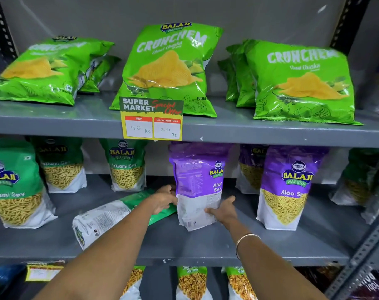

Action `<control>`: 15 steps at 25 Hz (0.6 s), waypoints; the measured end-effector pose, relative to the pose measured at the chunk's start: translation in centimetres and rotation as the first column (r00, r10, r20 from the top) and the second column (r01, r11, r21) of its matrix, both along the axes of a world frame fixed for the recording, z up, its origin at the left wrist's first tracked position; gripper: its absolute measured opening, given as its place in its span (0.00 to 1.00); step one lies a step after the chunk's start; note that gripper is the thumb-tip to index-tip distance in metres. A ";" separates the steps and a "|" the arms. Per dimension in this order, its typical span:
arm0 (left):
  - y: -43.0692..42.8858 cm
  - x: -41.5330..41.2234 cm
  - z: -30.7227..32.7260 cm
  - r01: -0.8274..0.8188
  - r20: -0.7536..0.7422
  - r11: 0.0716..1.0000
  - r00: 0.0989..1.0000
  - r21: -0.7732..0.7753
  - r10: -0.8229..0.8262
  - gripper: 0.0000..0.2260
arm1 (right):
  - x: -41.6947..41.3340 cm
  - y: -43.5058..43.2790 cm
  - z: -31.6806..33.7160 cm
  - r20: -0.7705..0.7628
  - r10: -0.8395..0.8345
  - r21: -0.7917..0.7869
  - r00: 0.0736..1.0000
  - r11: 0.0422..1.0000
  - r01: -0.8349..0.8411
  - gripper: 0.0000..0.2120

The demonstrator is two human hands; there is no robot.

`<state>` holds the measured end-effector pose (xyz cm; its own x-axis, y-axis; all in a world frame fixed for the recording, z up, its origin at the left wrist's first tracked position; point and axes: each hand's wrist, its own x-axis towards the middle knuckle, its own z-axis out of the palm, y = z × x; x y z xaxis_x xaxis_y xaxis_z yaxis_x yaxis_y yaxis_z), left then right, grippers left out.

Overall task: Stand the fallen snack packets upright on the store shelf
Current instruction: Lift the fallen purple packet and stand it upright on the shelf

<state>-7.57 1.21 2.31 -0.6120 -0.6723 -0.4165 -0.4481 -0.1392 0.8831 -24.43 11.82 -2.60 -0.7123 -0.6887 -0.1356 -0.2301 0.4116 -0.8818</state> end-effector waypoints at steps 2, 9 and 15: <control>-0.1 0.1 -0.2 0.055 0.039 0.998 0.998 -0.014 -0.055 0.16 | -0.1 0.0 -0.2 0.026 0.043 0.058 0.999 0.997 -0.045 0.17; 0.7 -2.2 -2.2 -0.035 0.019 0.969 0.999 -0.244 0.041 0.22 | -1.1 1.8 0.9 0.252 0.485 0.082 0.837 0.851 -0.518 0.29; 1.8 -3.9 -2.3 0.022 0.108 0.941 0.994 -0.337 0.016 0.47 | -2.4 1.0 -1.9 0.148 0.476 0.028 0.867 0.874 -0.484 0.53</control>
<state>-11.48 2.98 0.01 -0.5786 -0.7828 -0.2292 -0.5428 0.1597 0.8246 -26.80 12.79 -4.48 -0.2684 -0.9280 -0.2583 -0.2964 0.3347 -0.8945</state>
